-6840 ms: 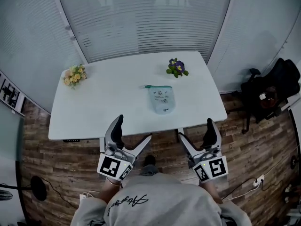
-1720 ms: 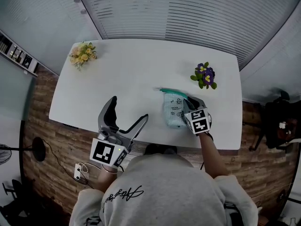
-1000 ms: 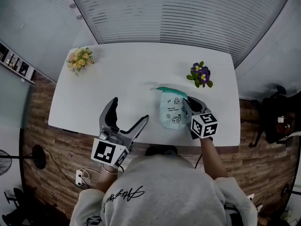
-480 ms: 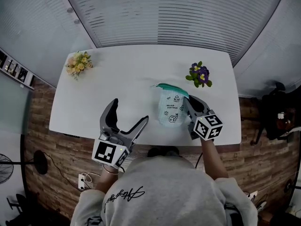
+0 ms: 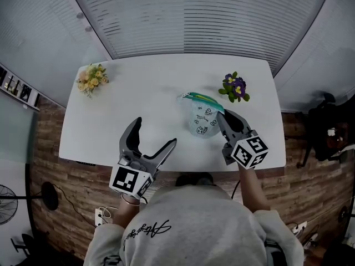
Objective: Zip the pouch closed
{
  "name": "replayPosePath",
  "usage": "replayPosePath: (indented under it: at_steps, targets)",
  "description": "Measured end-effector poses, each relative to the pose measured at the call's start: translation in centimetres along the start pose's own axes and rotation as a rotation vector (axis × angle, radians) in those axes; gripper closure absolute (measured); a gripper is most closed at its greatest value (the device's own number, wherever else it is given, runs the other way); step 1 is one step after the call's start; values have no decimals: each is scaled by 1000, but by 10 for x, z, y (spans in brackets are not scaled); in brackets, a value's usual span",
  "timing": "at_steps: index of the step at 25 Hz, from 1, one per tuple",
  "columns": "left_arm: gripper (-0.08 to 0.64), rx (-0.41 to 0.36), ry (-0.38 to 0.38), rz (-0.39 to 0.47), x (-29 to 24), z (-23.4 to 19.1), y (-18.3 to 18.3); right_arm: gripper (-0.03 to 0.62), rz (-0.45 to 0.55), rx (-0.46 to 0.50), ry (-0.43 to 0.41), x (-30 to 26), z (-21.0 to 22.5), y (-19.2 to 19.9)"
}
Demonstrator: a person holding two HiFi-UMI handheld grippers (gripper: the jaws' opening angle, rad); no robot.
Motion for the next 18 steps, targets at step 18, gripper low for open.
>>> replayPosePath:
  at_steps: [18]
  targets:
    - [137, -11, 84, 33, -14, 3, -8, 537, 109, 8, -159, 30, -46, -48]
Point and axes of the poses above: the fingertips, and each gripper's own axes: x backward along the fingers, z to its right, y out of its underside, the point moved 3 cm from there along x, backward along the fingers, and after that the axes turned 5 degrees about -z, right-handed, at the moved point
